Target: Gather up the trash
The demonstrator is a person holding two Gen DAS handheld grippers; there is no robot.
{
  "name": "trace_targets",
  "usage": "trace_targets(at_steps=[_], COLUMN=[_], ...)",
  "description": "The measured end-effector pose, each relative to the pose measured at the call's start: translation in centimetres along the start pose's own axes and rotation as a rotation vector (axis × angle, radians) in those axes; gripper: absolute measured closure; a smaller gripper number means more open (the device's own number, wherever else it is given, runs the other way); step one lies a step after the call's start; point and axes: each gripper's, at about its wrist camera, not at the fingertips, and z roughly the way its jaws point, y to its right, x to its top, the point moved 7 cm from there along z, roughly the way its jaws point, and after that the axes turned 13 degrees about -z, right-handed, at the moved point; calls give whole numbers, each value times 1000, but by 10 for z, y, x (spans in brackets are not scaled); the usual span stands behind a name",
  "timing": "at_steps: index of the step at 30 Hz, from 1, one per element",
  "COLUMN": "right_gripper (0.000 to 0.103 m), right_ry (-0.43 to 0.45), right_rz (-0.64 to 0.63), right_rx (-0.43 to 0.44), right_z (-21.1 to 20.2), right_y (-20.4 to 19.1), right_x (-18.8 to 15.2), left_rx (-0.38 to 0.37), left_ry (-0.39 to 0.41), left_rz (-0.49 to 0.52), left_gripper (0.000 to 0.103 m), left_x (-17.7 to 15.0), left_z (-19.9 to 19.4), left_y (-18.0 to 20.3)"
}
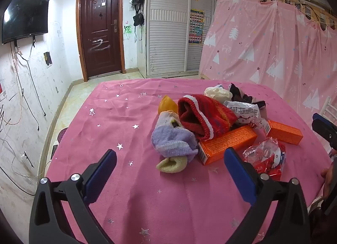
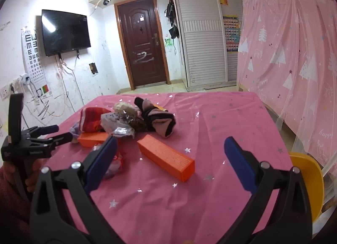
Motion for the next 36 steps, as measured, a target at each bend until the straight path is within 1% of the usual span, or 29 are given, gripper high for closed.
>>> trace_targets(at_steps=[36], right_gripper=[6], right_ry=[-1], right_rz=[3], right_rx=[1], right_z=[0], right_y=[0], right_x=[0], left_rx=[2], left_ry=[2], left_rz=[4], left_gripper=[8], left_x=[0], left_z=[-1], left_y=[-2])
